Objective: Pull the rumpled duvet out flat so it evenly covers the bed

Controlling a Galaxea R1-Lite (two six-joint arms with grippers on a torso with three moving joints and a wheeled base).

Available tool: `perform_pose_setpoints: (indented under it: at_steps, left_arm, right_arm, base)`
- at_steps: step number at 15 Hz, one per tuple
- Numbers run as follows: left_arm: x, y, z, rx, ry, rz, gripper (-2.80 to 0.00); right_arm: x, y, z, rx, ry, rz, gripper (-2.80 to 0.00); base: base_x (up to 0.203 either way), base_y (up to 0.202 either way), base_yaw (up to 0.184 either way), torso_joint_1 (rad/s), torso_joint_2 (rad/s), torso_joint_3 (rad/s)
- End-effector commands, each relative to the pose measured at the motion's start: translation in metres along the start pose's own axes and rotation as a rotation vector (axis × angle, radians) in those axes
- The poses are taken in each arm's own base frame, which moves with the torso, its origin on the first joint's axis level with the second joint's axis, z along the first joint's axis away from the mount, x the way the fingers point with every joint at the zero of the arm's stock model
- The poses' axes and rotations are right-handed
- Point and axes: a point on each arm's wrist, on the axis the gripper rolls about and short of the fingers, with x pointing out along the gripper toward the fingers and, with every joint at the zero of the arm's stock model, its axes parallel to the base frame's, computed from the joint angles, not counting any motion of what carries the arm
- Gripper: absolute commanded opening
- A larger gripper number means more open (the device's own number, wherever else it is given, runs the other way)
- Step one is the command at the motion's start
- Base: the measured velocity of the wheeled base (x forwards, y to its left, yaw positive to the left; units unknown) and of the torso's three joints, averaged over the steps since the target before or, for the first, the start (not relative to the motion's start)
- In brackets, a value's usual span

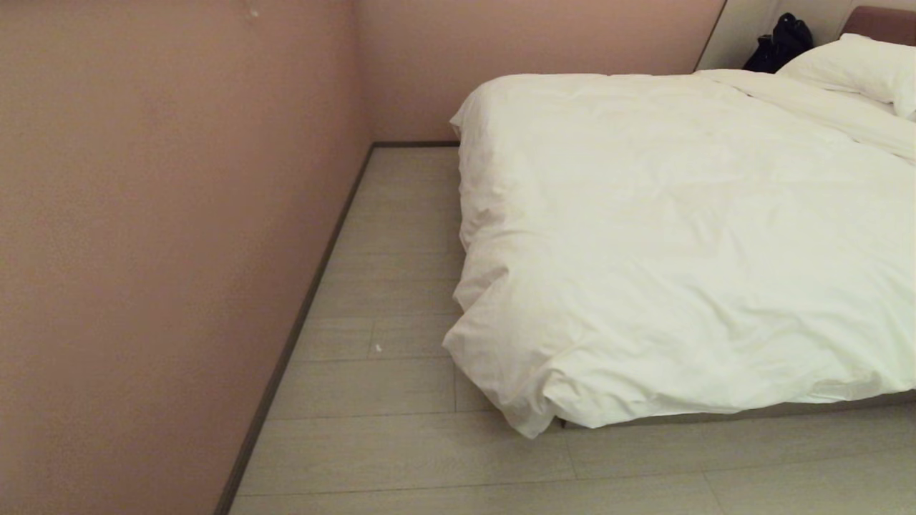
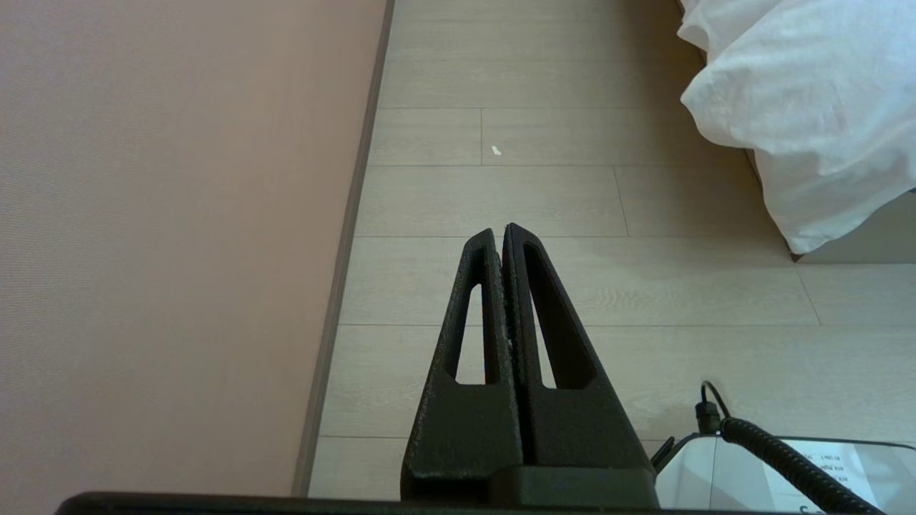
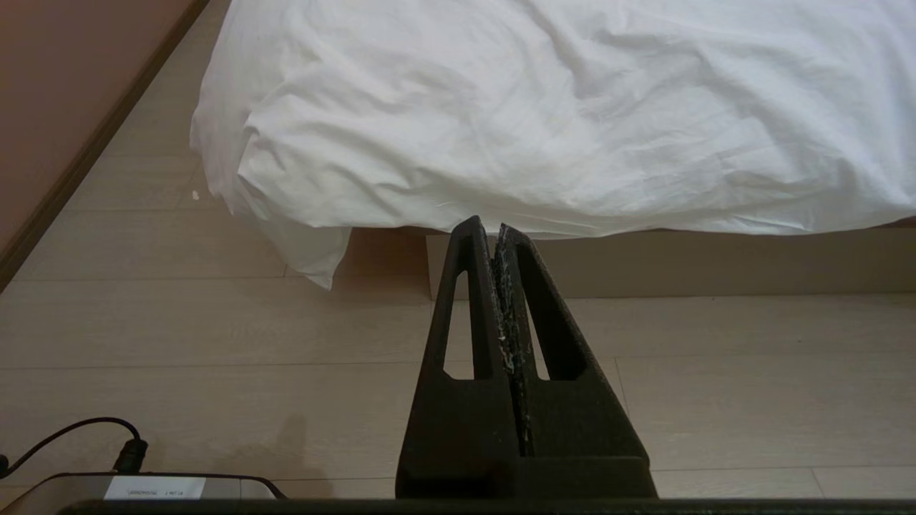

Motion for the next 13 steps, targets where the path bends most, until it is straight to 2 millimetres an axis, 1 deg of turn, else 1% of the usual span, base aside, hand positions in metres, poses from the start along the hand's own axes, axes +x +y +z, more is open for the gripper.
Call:
perform_pose_setpoints:
  at_steps: [1,13]
  left_arm:
    - [0.0,0.0,-0.0002,-0.001,0.001,0.0,-2.8]
    - [0.0,0.0,-0.0002,-0.001,0.001,0.0,-2.8]
  right_arm:
    - [0.0,0.0,-0.0001,0.0,0.0,0.0,-2.8]
    - [0.0,0.0,0.0001,0.007,-0.002,-0.001,-2.8]
  base:
    - [0.0,0.0,0.0,0.0,0.0,0.0]
    - [0.0,0.0,0.0,0.0,0.0,0.0]
